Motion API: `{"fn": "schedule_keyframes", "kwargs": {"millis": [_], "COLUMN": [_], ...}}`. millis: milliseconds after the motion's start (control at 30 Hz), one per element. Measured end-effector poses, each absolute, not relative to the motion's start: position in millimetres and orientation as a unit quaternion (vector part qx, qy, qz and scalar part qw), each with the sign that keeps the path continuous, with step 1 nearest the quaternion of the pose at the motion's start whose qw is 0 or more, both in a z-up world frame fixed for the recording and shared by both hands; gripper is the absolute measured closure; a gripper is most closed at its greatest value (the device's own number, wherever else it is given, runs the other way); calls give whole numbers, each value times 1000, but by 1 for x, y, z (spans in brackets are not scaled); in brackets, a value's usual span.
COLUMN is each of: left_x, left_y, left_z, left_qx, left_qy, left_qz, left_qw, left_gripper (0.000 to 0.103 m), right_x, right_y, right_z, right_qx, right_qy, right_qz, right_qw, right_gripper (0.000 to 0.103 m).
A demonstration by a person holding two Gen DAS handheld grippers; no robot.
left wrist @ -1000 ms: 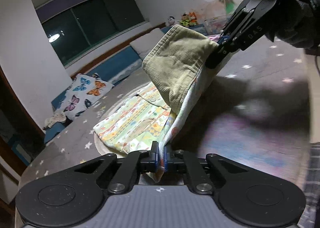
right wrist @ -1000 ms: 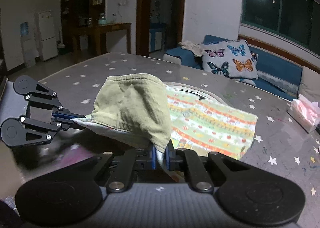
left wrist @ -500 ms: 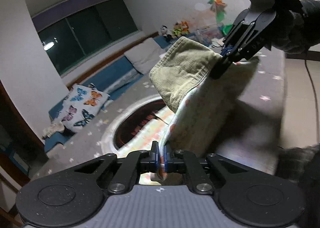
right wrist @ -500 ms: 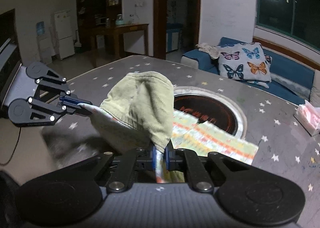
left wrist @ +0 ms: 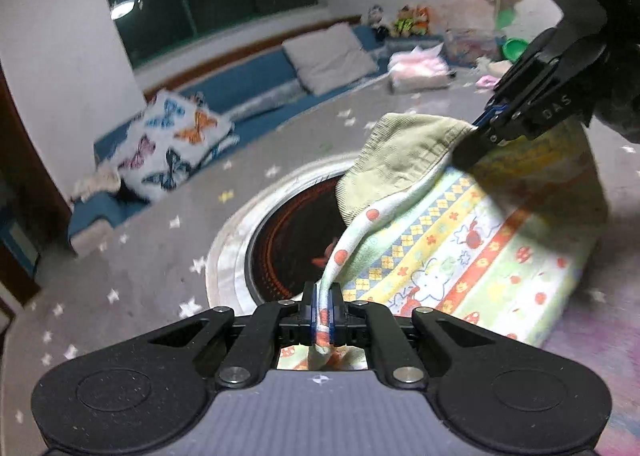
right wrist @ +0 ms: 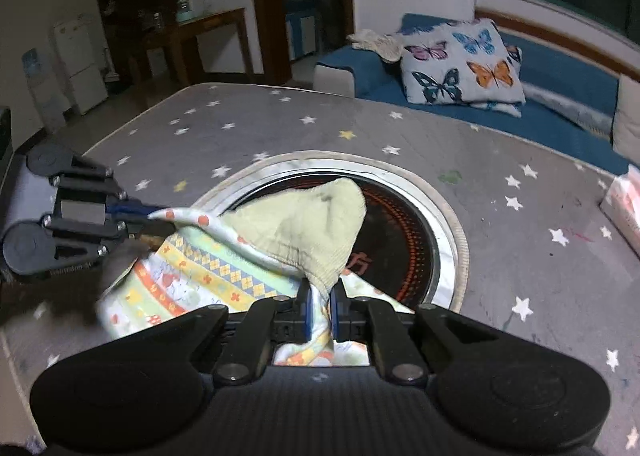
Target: Fold clothes
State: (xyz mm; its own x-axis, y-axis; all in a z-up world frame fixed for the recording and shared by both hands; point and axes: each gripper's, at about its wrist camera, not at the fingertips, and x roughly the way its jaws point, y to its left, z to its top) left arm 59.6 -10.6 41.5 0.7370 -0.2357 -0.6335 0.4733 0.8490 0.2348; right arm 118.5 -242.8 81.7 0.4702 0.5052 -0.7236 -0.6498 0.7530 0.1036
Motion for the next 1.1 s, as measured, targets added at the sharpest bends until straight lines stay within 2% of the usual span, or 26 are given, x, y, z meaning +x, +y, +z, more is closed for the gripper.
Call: {"fn": "schedule_keyframes", "kwargs": {"millis": [67,133,267,333,400,600,700,800,900,1100], "left_x": [73,81,81,82,83,83,82,82,80,75], "left_y": [-9,-7,-8,-7,-7,-8,-9,-10,-10,-8], "left_z": [31,22,17,18,20,24,26,30,33,46], "left_qx": [188,180,172,166,159,158,159,160,164,166], "left_qy": [323,337,339,339,338,335,334,330,325,303], "left_qz": [-192,-189,-181,-180,-179,-175,-172,-171,-169,-166], "left_qw": [907,905,907,909,910,912,913,914,916,923], "left_gripper": [97,94,93,93,92,95,95,95,95,96], "right_x": [135,139,146,139,128,101,103,106,109,108], "right_y": [-243,-250,-266,-280,-292,-317,-321,-322,-320,-312], "right_z": [73,68,60,65,69,51,36,28,27,46], "right_qx": [-88,-84,-72,-60,-54,-32,-22,-4,-7,-26], "right_qy": [395,392,383,373,363,381,393,396,392,352], "right_qz": [328,308,269,258,255,233,219,215,210,209], "right_qw": [853,863,881,889,895,894,893,892,896,912], "right_gripper": [91,80,76,61,54,52,54,71,92,96]}}
